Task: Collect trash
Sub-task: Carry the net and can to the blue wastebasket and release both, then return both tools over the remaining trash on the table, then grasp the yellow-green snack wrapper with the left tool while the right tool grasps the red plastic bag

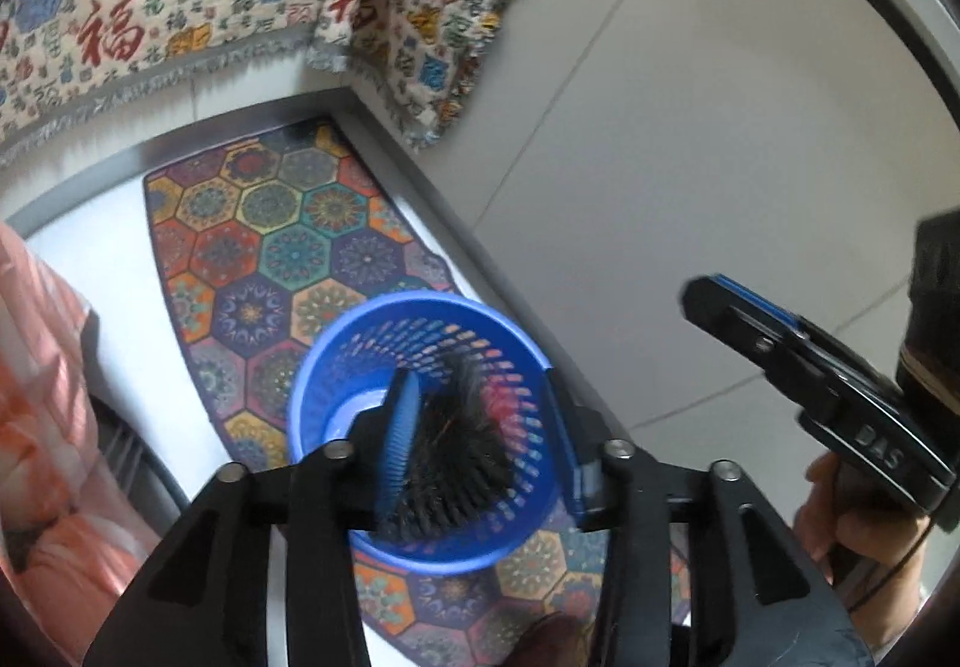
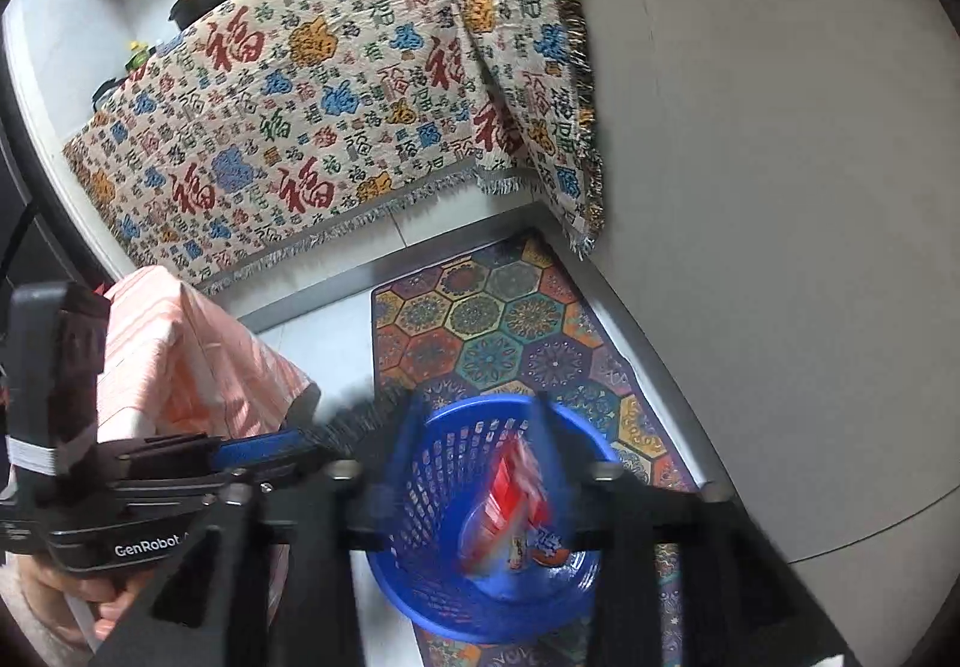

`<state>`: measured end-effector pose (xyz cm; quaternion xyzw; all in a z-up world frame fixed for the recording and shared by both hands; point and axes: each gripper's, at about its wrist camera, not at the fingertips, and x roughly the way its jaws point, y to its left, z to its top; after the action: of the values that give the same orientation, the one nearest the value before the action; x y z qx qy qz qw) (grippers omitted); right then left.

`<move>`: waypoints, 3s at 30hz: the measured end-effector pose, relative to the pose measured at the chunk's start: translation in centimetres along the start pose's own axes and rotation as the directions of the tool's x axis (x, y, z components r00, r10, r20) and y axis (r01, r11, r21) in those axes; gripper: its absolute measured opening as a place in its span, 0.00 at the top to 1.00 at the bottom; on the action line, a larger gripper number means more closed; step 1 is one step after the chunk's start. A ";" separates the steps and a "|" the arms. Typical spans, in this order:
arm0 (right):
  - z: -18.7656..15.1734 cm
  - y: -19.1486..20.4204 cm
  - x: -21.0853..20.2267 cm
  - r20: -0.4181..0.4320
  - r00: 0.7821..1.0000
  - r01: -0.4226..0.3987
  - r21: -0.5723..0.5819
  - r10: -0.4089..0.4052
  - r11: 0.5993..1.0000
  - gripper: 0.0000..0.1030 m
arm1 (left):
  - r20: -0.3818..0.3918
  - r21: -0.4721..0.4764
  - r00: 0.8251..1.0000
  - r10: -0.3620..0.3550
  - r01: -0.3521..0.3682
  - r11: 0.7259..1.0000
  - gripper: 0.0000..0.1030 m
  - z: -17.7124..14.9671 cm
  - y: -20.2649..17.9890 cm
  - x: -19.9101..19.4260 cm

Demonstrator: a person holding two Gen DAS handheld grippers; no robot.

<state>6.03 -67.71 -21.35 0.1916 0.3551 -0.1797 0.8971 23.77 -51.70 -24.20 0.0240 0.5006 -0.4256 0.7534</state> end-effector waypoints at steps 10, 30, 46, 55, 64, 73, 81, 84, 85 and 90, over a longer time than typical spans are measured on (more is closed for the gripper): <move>1.7 4.6 -6.4 0.225 0.973 0.067 -0.077 -0.048 0.995 0.40 | 0.158 0.028 0.986 0.050 -0.055 0.998 0.27 0.6 -0.3 -10.8; -9.1 36.0 -4.4 -0.114 0.970 -0.244 -0.429 0.216 0.870 0.20 | 0.043 -0.322 0.760 0.648 -0.603 0.730 0.12 -19.2 26.2 -31.5; -13.8 50.8 3.3 -0.263 0.949 -0.300 -0.579 0.175 0.758 0.19 | 0.035 -0.438 0.718 0.695 -0.614 0.656 0.00 -23.0 36.8 -36.7; -11.9 61.7 1.7 -0.194 0.886 -0.445 -0.605 0.421 0.660 0.19 | 0.028 -0.460 0.707 0.706 -0.618 0.637 0.00 -23.2 37.8 -37.1; -10.5 62.5 3.8 -0.194 0.881 -0.458 -0.576 0.431 0.677 0.74 | 0.027 -0.461 0.707 0.707 -0.619 0.636 0.00 -23.4 37.1 -37.0; -13.0 52.2 2.0 -0.231 0.933 -0.359 -0.596 0.275 0.718 0.72 | 0.135 -0.395 0.781 0.610 -0.522 0.756 0.01 -19.3 36.2 -35.4; -15.3 50.3 1.5 -0.230 0.939 -0.342 -0.556 0.256 0.758 0.37 | 0.174 -0.333 0.748 0.640 -0.567 0.753 0.11 -13.4 37.3 -33.8; -15.0 49.9 1.8 -0.236 0.938 -0.343 -0.526 0.254 0.778 0.37 | 0.177 -0.335 0.773 0.609 -0.535 0.776 0.34 -14.0 37.6 -33.9; -14.9 49.5 1.8 -0.237 0.937 -0.345 -0.510 0.257 0.788 0.37 | 0.185 -0.336 0.785 0.592 -0.516 0.788 0.37 -14.6 37.3 -34.2; -14.6 47.9 1.7 -0.243 0.928 -0.365 -0.444 0.283 0.818 0.37 | 0.178 -0.336 0.797 0.578 -0.502 0.797 0.38 -18.9 33.5 -36.6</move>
<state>20.90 -19.84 -22.02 0.0345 0.4239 0.0865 0.9009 27.18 0.97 -18.33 0.0050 0.4176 -0.1169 0.9011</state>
